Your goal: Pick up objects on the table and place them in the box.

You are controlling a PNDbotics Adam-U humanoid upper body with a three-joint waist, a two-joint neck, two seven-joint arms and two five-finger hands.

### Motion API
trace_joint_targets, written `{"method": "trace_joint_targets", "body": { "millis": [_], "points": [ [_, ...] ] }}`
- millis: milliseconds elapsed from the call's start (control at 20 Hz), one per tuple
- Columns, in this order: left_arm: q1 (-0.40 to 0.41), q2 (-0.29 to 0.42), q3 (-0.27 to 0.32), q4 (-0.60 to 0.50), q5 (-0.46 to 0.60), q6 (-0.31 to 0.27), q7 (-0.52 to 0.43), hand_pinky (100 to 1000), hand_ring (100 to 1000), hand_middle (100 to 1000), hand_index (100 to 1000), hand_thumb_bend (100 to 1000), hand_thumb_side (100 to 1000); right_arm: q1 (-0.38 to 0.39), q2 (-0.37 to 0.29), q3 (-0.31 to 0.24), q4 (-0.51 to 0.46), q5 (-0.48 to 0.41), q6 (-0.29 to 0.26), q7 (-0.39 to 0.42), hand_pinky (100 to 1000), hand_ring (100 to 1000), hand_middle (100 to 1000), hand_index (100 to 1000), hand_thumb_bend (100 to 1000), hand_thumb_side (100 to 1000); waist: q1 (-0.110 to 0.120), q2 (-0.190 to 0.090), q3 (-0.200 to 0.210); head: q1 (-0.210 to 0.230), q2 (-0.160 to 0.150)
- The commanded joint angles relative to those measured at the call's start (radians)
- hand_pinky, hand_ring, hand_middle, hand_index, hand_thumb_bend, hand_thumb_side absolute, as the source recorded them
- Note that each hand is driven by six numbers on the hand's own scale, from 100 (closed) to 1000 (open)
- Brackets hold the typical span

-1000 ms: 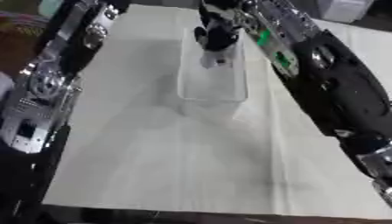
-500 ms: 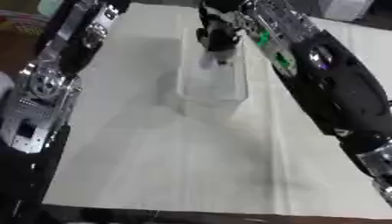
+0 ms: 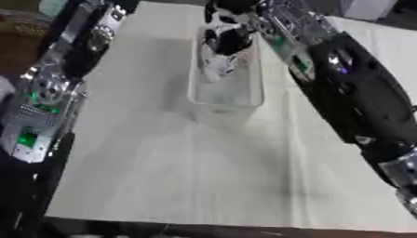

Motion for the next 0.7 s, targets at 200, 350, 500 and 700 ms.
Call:
{"method": "trace_joint_targets", "body": {
  "millis": [200,350,500,700],
  "points": [
    [-0.020,0.015,0.000,-0.025,0.006,-0.003,-0.002,895,939,941,860,106,912,-0.029,-0.001,-0.003,-0.008,-0.016,-0.001,-0.009,527,800,871,851,100,587,0.012,-0.011,-0.001,0.012,-0.004],
    [-0.022,0.016,0.000,-0.025,0.006,-0.004,-0.001,895,939,940,861,106,911,-0.025,0.001,-0.003,-0.010,-0.037,0.000,-0.016,534,807,876,855,100,592,0.015,-0.009,-0.001,0.007,-0.021],
    [-0.025,0.015,0.001,-0.026,0.007,-0.004,0.001,896,939,941,861,106,910,-0.010,-0.001,-0.009,-0.039,-0.042,0.005,-0.038,520,800,872,855,100,597,0.017,-0.008,0.000,-0.021,-0.064],
    [-0.023,0.018,0.003,-0.025,0.005,-0.004,0.005,899,948,940,860,107,908,0.029,-0.017,-0.034,-0.134,-0.021,0.022,-0.083,518,797,873,853,100,598,0.017,-0.008,-0.011,-0.062,-0.119]
  ]
}}
